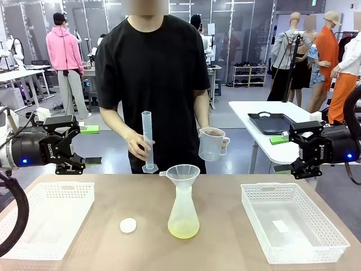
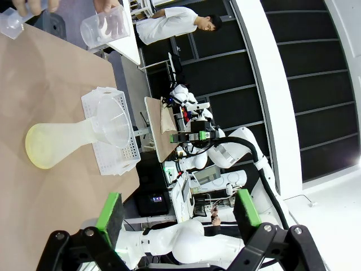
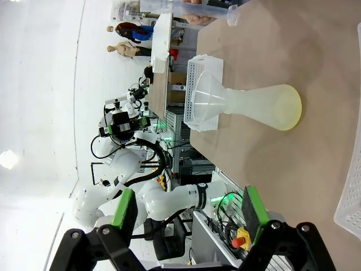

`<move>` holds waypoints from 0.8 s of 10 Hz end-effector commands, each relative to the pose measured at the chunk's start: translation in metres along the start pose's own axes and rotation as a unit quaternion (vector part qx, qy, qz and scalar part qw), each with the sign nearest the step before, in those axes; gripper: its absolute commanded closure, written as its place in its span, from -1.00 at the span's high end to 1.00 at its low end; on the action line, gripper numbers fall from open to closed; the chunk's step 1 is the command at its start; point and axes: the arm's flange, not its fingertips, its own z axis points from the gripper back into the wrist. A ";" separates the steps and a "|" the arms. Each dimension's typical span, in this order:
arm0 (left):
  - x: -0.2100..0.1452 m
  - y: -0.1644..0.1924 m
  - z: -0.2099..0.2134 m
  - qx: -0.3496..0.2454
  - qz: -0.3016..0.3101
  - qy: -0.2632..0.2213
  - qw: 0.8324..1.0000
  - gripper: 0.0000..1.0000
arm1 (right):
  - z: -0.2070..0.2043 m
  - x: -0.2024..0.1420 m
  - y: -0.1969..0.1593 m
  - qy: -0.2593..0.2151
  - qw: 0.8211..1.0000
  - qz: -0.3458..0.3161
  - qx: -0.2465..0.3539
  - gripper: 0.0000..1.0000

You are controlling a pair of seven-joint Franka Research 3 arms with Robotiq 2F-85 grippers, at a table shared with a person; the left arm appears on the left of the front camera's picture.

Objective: Prepare the solutions needed for the experiment.
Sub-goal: Once the solution is in the Big flask , pick up the Plastic Funnel and place it back into the right Organizing basket.

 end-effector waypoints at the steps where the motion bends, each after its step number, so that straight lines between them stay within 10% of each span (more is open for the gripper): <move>1: -0.003 -0.001 -0.002 -0.013 0.005 -0.006 1.000 1.00 | 0.000 -0.001 -0.001 -0.001 1.000 0.010 0.004 0.88; 8: -0.003 -0.001 -0.002 -0.013 0.005 -0.006 1.000 1.00 | -0.018 0.005 0.030 0.019 0.994 0.084 -0.064 0.89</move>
